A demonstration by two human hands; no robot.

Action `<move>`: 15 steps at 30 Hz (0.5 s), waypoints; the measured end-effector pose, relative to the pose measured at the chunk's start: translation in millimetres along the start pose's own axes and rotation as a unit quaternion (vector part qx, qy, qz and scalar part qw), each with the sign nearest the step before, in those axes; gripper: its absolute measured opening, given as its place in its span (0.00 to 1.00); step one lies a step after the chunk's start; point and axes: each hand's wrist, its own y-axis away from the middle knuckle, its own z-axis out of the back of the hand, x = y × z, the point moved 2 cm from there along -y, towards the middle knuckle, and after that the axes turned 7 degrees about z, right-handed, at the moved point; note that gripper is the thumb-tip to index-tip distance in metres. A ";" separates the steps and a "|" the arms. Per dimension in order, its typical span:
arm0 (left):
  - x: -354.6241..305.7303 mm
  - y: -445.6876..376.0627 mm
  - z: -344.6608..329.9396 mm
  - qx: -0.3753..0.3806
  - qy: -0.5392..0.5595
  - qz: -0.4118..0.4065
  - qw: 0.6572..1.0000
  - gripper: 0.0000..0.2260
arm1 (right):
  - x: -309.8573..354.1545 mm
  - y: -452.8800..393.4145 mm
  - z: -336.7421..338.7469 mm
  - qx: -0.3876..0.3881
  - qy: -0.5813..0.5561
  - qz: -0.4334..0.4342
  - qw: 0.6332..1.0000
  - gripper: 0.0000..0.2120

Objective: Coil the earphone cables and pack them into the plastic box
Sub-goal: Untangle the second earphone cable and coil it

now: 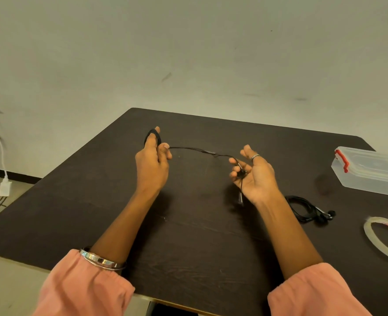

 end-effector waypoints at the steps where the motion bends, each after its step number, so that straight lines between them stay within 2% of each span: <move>1: 0.4 0.3 -0.3 0.001 0.000 0.003 1.000 0.16 | -0.7 -2.7 2.1 -0.012 0.028 0.021 0.999 0.10; 3: 1.9 -0.5 0.2 -0.002 -0.002 0.012 1.000 0.15 | -1.8 -9.3 5.8 -0.029 0.166 0.128 0.977 0.11; 4: 2.9 -1.0 0.5 -0.004 -0.002 0.017 1.000 0.15 | -1.4 -10.6 6.8 -0.038 0.282 0.204 0.937 0.12; 5: 3.3 -1.4 1.0 -0.007 -0.003 0.020 1.000 0.15 | -0.7 -8.9 5.8 -0.037 0.384 0.273 0.881 0.12; 6: 3.3 -1.5 1.4 -0.008 -0.002 0.022 1.000 0.15 | -1.3 -7.1 3.7 -0.023 0.447 0.333 0.830 0.12; 7: 2.8 -1.2 1.4 -0.007 -0.001 0.021 1.000 0.15 | -2.5 -3.8 0.3 0.004 0.471 0.378 0.797 0.12; 8: 2.2 -0.7 0.8 -0.006 0.003 0.020 1.000 0.16 | -4.9 0.5 -3.6 0.037 0.470 0.405 0.783 0.12; 10: 0.3 0.8 -0.3 -0.001 0.010 0.017 1.000 0.16 | -12.0 8.7 -13.5 0.113 0.473 0.425 0.763 0.14; 13: -1.3 1.5 -0.4 0.002 0.012 0.009 1.000 0.17 | -26.2 16.6 -24.9 0.201 0.535 0.413 0.710 0.22; 15: -0.5 1.0 -0.5 0.007 0.010 0.001 1.000 0.17 | -33.7 18.5 -27.6 0.236 0.550 0.389 0.701 0.28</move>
